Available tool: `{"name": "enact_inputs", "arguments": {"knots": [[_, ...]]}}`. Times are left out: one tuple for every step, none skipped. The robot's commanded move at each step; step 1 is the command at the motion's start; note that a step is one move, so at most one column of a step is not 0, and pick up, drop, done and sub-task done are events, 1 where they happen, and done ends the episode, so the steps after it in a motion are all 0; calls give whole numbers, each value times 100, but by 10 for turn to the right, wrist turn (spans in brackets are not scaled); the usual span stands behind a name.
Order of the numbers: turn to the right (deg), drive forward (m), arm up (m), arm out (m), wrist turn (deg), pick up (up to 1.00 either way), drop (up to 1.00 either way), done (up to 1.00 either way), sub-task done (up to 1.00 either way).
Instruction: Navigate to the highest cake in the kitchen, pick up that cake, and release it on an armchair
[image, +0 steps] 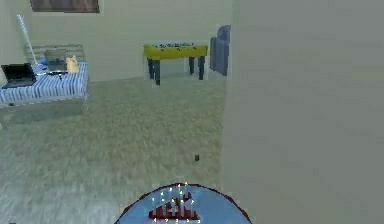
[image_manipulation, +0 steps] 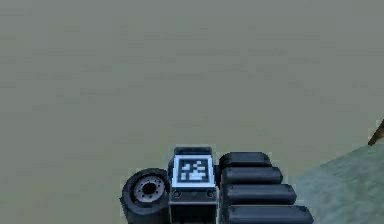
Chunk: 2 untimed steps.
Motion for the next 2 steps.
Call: {"name": "enact_inputs", "arguments": {"knots": [[-450, 0, 0, 0, 0, 0, 0, 0, 0], [-90, 0, 0, 0, 0, 0, 0, 0, 0]]}}
